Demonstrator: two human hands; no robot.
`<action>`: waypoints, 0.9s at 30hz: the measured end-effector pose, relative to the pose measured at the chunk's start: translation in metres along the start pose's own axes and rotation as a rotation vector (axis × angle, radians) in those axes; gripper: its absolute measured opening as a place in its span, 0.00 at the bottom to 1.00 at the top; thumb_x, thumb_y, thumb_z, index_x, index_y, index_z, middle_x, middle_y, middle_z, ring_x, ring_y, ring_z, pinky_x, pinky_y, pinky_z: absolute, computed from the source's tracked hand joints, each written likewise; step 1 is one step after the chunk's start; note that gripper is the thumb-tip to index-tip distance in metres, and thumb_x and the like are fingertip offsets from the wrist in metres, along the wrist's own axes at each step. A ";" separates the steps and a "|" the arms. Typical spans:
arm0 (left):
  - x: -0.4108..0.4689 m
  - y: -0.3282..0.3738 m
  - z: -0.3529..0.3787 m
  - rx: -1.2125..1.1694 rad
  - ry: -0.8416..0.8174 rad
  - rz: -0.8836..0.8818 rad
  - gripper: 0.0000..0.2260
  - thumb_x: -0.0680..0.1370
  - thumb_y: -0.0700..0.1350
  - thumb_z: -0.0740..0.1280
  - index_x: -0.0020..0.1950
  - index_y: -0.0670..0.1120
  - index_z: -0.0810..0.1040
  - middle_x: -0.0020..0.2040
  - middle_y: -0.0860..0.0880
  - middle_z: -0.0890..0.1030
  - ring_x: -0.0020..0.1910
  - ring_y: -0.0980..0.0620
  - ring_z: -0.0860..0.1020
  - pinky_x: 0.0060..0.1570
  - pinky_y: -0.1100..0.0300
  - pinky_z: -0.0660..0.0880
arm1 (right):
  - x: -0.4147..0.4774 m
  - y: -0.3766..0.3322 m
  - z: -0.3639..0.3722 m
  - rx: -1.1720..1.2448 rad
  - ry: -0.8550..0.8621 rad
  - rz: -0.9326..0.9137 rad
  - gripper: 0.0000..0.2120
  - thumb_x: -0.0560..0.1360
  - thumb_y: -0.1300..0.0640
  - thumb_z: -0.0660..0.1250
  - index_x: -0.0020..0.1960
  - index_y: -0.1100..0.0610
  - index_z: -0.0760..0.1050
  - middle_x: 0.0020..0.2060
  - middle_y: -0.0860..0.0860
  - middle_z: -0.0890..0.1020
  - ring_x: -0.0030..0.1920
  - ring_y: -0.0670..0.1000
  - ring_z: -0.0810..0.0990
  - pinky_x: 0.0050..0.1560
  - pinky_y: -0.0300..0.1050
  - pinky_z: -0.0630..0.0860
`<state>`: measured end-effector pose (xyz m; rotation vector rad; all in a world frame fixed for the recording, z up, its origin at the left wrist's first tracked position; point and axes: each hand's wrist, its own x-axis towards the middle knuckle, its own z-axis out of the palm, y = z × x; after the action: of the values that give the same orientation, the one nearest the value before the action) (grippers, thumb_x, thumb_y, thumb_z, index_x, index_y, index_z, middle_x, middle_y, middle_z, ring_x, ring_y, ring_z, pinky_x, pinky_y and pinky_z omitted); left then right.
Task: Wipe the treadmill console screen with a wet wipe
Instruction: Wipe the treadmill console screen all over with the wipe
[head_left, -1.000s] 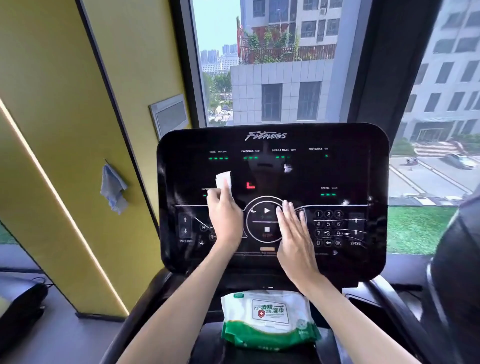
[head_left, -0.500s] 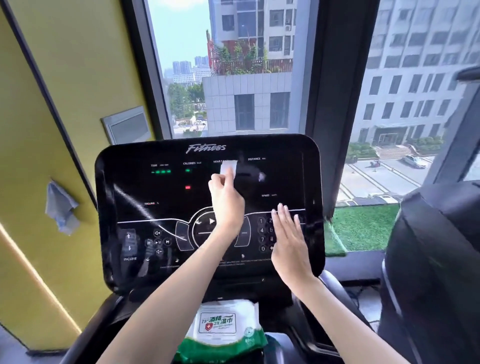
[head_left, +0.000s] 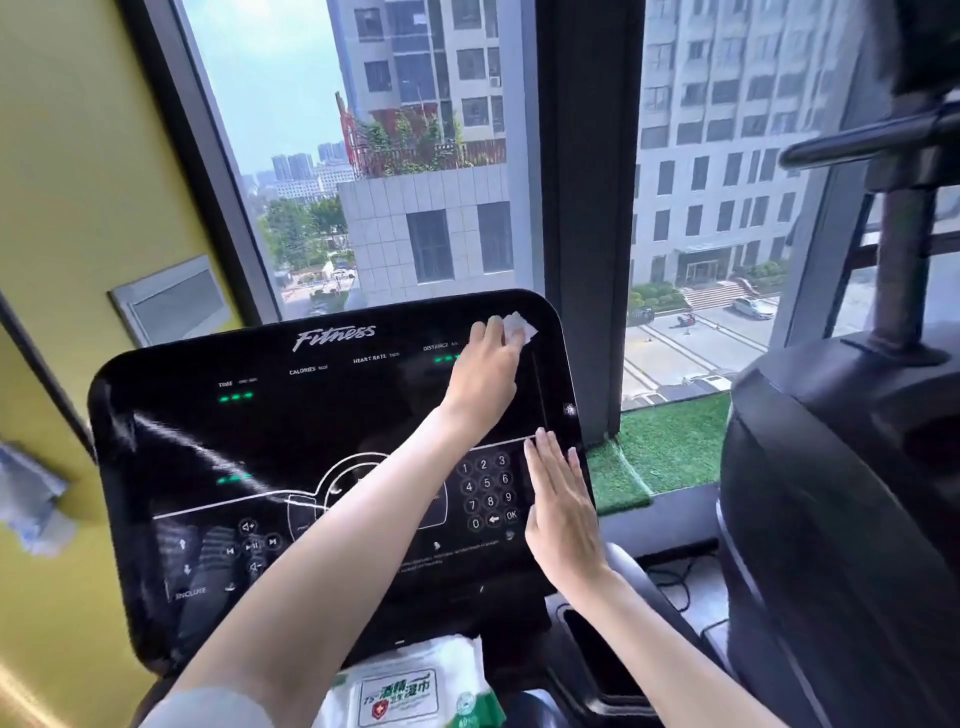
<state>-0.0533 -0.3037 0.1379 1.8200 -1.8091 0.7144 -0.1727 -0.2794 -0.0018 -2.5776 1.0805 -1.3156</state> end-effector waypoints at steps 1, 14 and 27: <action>0.002 0.001 -0.001 0.031 -0.003 0.036 0.29 0.66 0.25 0.66 0.67 0.35 0.68 0.50 0.39 0.74 0.46 0.41 0.72 0.36 0.54 0.74 | 0.000 -0.001 0.001 -0.005 0.000 -0.001 0.40 0.61 0.76 0.68 0.72 0.65 0.62 0.71 0.58 0.64 0.72 0.55 0.62 0.71 0.51 0.56; -0.035 0.001 0.014 0.180 -0.044 0.309 0.22 0.61 0.31 0.71 0.56 0.36 0.78 0.43 0.42 0.77 0.41 0.44 0.75 0.35 0.56 0.73 | -0.022 -0.009 0.010 -0.103 0.038 0.065 0.37 0.61 0.77 0.66 0.70 0.66 0.65 0.70 0.61 0.67 0.71 0.57 0.64 0.71 0.53 0.56; -0.104 -0.019 -0.011 -0.871 -0.628 0.007 0.15 0.75 0.28 0.60 0.55 0.40 0.81 0.43 0.49 0.74 0.42 0.54 0.70 0.43 0.68 0.67 | -0.034 -0.024 -0.037 0.327 0.224 0.622 0.17 0.68 0.76 0.57 0.46 0.58 0.76 0.40 0.51 0.81 0.45 0.50 0.78 0.50 0.40 0.72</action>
<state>-0.0338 -0.2181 0.0780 1.4688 -2.0048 -0.6641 -0.1996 -0.2309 0.0066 -1.6913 1.4016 -1.4615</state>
